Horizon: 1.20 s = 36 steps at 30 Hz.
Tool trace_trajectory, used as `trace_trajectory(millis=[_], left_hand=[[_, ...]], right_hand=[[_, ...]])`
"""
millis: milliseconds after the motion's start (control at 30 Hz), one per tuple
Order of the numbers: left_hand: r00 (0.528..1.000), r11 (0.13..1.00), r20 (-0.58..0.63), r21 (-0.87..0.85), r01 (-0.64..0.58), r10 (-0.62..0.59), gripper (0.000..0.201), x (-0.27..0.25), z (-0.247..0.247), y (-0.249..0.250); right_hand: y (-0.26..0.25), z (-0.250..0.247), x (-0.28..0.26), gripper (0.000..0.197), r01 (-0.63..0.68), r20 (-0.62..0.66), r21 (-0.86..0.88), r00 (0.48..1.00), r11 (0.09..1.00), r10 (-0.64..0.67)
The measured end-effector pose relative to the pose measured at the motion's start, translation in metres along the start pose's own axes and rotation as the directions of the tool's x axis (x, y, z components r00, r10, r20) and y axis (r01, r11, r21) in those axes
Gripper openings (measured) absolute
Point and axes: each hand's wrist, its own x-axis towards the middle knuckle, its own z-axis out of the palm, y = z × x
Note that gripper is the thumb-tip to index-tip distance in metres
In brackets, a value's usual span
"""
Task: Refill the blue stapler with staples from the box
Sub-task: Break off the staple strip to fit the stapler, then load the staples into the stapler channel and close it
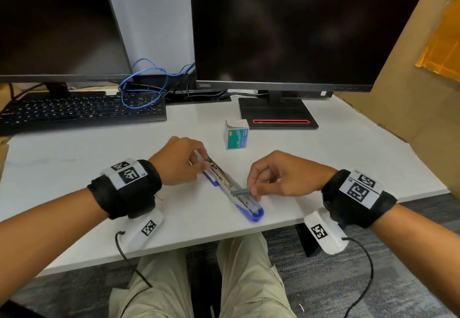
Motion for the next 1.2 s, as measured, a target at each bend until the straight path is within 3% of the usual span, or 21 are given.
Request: trace_trajectory(millis=[167, 333, 500, 567, 700, 833, 1067, 1200], left_hand=[[0.996, 0.997, 0.045, -0.030, -0.073, 0.075, 0.035, -0.007, 0.012, 0.001], [0.967, 0.989, 0.206, -0.039, -0.143, 0.148, 0.062, -0.014, 0.012, 0.006], [0.947, 0.970, 0.286, 0.146, -0.196, 0.148, 0.090, -0.033, 0.008, -0.004], [0.960, 0.975, 0.262, 0.162, -0.149, 0.103, 0.085, -0.042, 0.004, -0.012], [0.993, 0.987, 0.093, 0.137, -0.086, 0.074, 0.044, -0.058, -0.013, -0.032], [0.999, 0.996, -0.041, 0.082, -0.018, 0.022, 0.023, -0.074, -0.028, -0.052], [0.993, 0.999, -0.110, -0.012, 0.039, -0.040, 0.019, -0.087, -0.030, -0.068], [0.990, 0.998, -0.136, 0.042, 0.039, -0.033, 0.021, -0.089, -0.031, -0.073]], right_hand=[[-0.017, 0.019, 0.010, 0.014, 0.095, 0.103, -0.017, 0.990, 0.995, -0.093], [-0.026, 0.026, 0.016, 0.012, 0.159, 0.135, -0.111, 0.980, 0.981, -0.143], [-0.027, 0.024, 0.021, 0.013, 0.177, 0.104, -0.150, 0.981, 0.973, -0.163], [-0.028, 0.019, 0.024, 0.014, 0.174, 0.037, -0.163, 0.985, 0.971, -0.171], [-0.024, 0.009, 0.031, 0.015, 0.157, -0.129, -0.239, 0.973, 0.958, -0.191], [-0.017, 0.003, 0.041, 0.015, 0.107, -0.279, -0.320, 0.939, 0.941, -0.201], [-0.039, 0.018, 0.075, 0.015, 0.131, -0.300, -0.432, 0.912, 0.892, -0.280], [-0.044, 0.007, 0.083, 0.009, 0.068, -0.326, -0.416, 0.920, 0.907, -0.219]])
